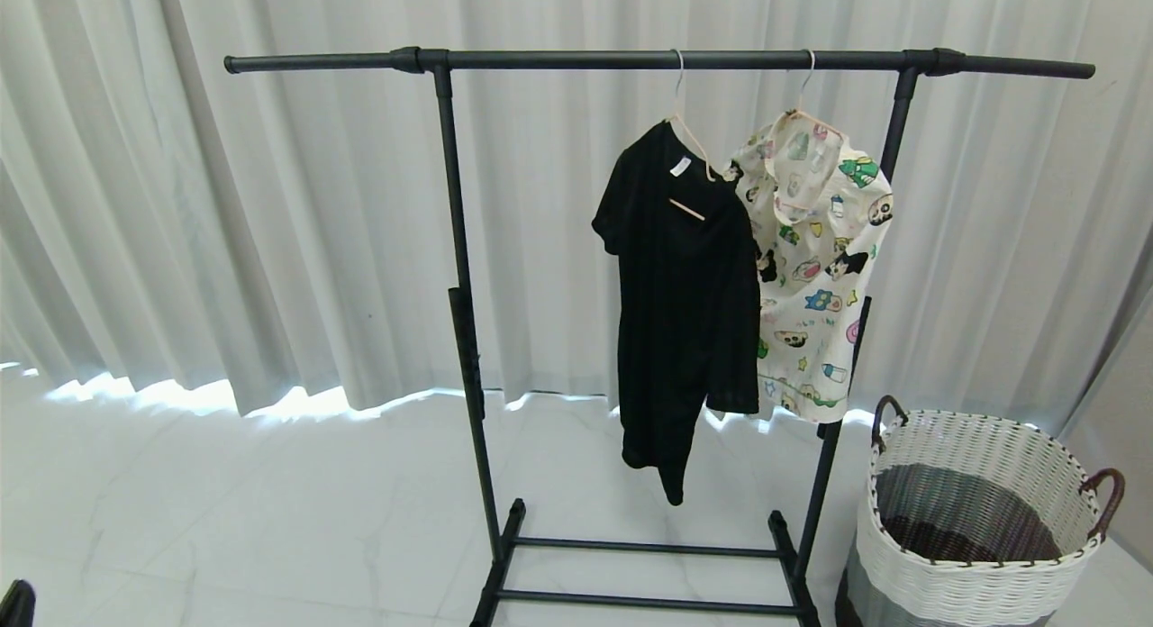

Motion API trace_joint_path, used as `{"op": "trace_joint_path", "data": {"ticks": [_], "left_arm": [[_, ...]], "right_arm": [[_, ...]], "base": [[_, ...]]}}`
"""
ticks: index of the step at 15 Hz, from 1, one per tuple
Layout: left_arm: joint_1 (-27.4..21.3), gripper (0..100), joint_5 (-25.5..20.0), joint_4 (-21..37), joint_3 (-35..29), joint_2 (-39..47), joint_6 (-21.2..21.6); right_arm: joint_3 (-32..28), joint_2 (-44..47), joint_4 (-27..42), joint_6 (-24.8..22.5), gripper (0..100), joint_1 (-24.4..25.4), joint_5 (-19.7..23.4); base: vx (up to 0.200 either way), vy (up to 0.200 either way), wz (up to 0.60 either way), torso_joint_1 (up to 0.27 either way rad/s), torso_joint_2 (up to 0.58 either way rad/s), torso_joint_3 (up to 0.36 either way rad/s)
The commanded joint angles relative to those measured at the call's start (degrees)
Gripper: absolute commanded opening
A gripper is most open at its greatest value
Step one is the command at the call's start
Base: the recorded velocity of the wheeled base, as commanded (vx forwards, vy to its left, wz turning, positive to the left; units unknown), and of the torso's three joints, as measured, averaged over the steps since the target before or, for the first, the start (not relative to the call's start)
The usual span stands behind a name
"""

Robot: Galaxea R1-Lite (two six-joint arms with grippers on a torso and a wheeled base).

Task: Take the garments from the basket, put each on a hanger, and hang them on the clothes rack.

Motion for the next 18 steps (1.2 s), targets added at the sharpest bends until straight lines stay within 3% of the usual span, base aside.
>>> {"op": "trace_joint_path", "data": {"ticks": [1,3,4,5,8,12,14,15,16,17,18], "left_arm": [[0.07,100,7.77,12.76,0.02,-18.27,0.69],[0.07,100,20.52,15.75,0.02,-18.27,-1.24],[0.07,100,24.73,18.91,0.02,-18.27,-3.0],[0.07,100,25.79,18.74,0.02,-18.36,-5.73],[0.07,100,24.73,18.82,0.02,-18.27,-7.83],[0.07,100,9.0,19.0,0.02,-18.27,-11.88],[0.07,100,-6.47,19.18,0.02,-18.27,-13.37],[0.07,100,-14.29,19.44,0.02,-18.18,-15.13],[0.07,100,-17.37,22.08,0.02,-18.18,-15.66],[-0.98,100,-17.37,23.57,-0.24,-18.1,-15.92],[-2.48,100,-17.37,23.57,-0.24,-18.18,-16.18]], "right_arm": [[9.79,-8.18,-8.97,1.83,100,-0.01,0.18],[17.52,-14.86,-14.77,1.92,100,0.17,0.79],[20.86,-20.04,-14.86,1.92,100,0.26,2.73],[24.47,-26.72,-14.77,2.01,100,0.34,5.28],[24.47,-28.22,-12.92,6.31,100,0.61,6.15],[24.47,-28.31,-11.17,14.57,100,0.61,1.67],[24.47,-28.31,-10.99,16.16,100,0.61,2.02],[24.47,-28.22,-10.73,16.07,100,0.61,4.22],[24.47,-28.31,-10.11,15.98,100,0.61,9.23],[24.47,-28.31,-9.23,15.45,100,0.61,13.27],[24.47,-28.22,-8.79,13.87,100,0.78,14.68]], "base": [[0.0,0.0,0.0,-0.041,0.08,0.046],[0.0,0.0,0.0,-0.011,0.03,0.023],[0.0,0.0,0.0,0.0,0.0,0.0],[0.0,0.0,0.0,0.0,0.0,0.0],[0.0,0.0,0.0,0.0,0.0,0.0],[0.0,0.0,0.0,0.0,0.0,0.0],[0.0,0.0,0.0,0.0,0.0,0.0],[0.0,0.0,0.0,0.0,0.0,0.0],[0.0,0.0,0.0,0.0,0.0,0.0],[0.0,0.0,0.0,0.0,0.0,0.0],[0.0,0.0,0.0,0.0,0.0,0.0]]}}
